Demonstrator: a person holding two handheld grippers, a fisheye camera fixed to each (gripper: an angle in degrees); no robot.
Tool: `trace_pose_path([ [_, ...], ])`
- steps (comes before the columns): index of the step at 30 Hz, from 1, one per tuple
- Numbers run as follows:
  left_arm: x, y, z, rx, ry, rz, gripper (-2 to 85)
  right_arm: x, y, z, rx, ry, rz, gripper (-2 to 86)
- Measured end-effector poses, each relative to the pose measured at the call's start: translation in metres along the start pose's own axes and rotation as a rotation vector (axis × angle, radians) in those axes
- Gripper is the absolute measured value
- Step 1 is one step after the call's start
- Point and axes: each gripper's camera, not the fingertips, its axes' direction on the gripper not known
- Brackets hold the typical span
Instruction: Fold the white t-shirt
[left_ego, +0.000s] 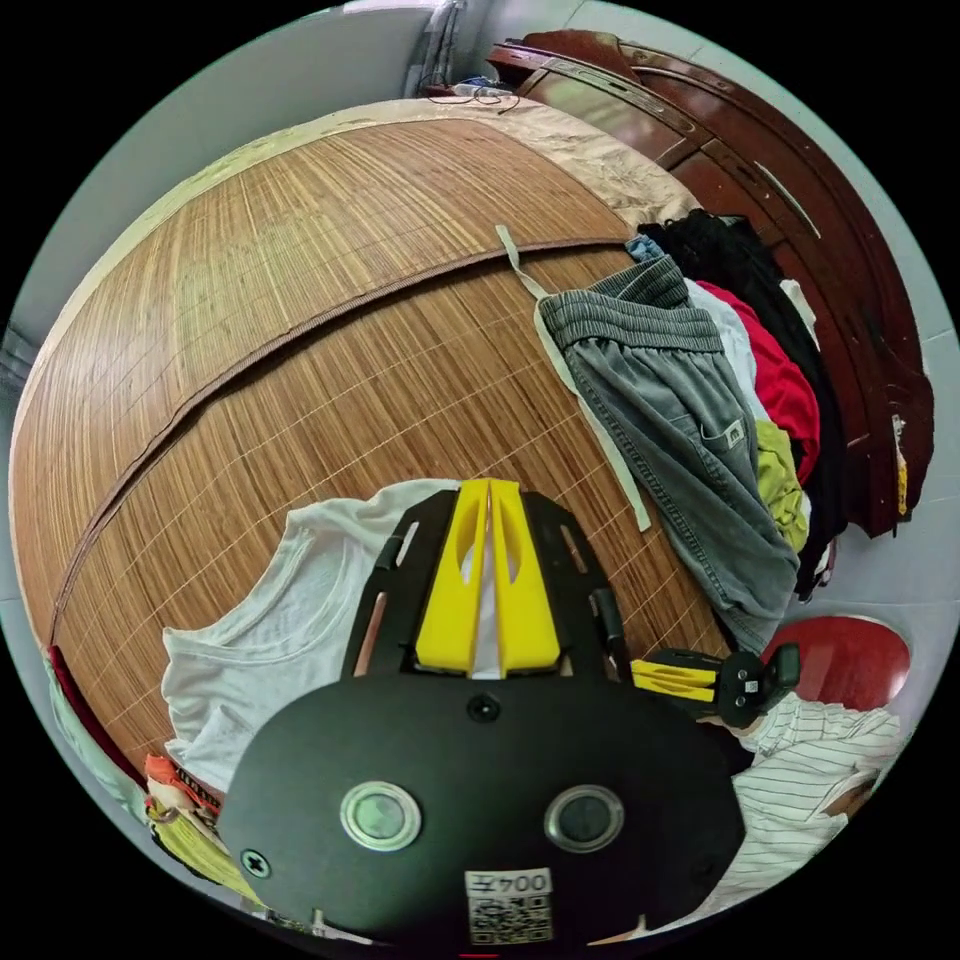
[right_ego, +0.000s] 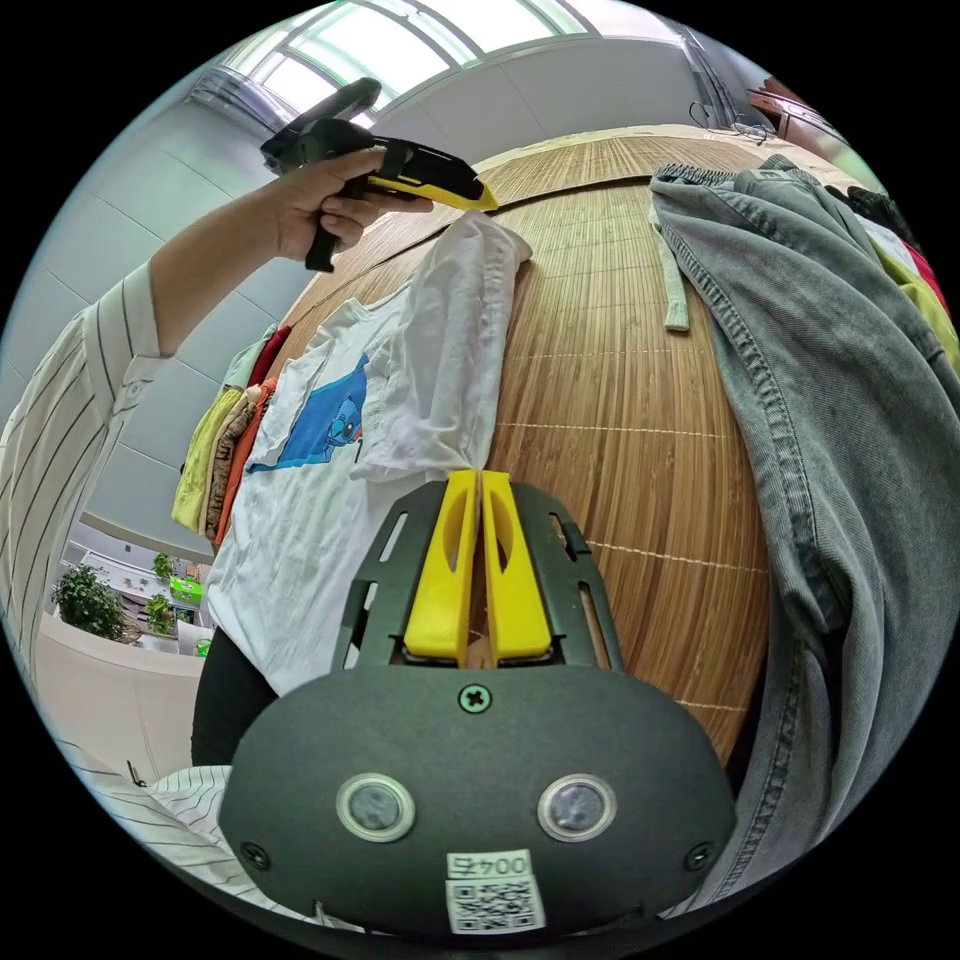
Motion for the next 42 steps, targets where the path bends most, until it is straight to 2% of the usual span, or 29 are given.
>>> trace_pose_path([
  [3,-0.004,-0.009,0.005,0.033,0.059,-0.075,1.2,0.011,-0.001,0.001,-0.002,-0.036,0.017,-0.3],
  [5,0.008,-0.012,0.004,0.04,0.058,-0.04,1.9,0.017,-0.001,0.001,-0.002,-0.059,0.03,-0.2],
  [8,0.046,-0.02,0.019,-0.039,0.015,0.08,6.2,0.023,-0.001,0.001,-0.001,-0.079,0.045,0.4],
  [11,0.088,-0.032,0.05,-0.159,-0.112,0.177,12.2,0.027,0.0,0.0,0.005,-0.088,0.06,2.6],
  [14,0.121,-0.042,0.07,-0.18,-0.17,0.224,13.6,0.023,0.002,-0.003,0.024,-0.053,0.034,5.0],
  [20,0.163,-0.049,0.116,-0.264,-0.339,0.267,10.9,0.016,0.003,-0.001,0.017,-0.015,0.0,5.2],
  [23,0.177,-0.044,0.13,-0.285,-0.363,0.275,8.2,0.019,0.003,-0.002,0.016,-0.034,0.015,4.5],
  [28,0.194,-0.024,0.159,-0.343,-0.449,0.302,3.2,0.015,0.004,-0.002,0.008,-0.015,0.028,0.4],
  [32,0.18,-0.009,0.168,-0.266,-0.392,0.145,1.5,0.008,0.006,-0.003,0.006,0.01,0.025,-0.4],
  [35,0.151,0.008,0.181,-0.16,-0.179,0.003,0.9,0.001,0.008,-0.004,0.006,0.028,0.027,-0.5],
  [38,0.129,0.037,0.203,-0.027,-0.121,-0.075,0.5,-0.003,0.01,-0.005,0.002,0.029,0.035,-0.5],
  [40,0.115,0.057,0.221,-0.002,-0.068,-0.122,0.4,-0.006,0.011,-0.007,0.0,0.018,0.04,-0.5],
  [42,0.098,0.096,0.227,0.134,0.07,-0.161,0.5,-0.006,0.011,-0.008,-0.002,-0.007,0.052,-0.4],
])
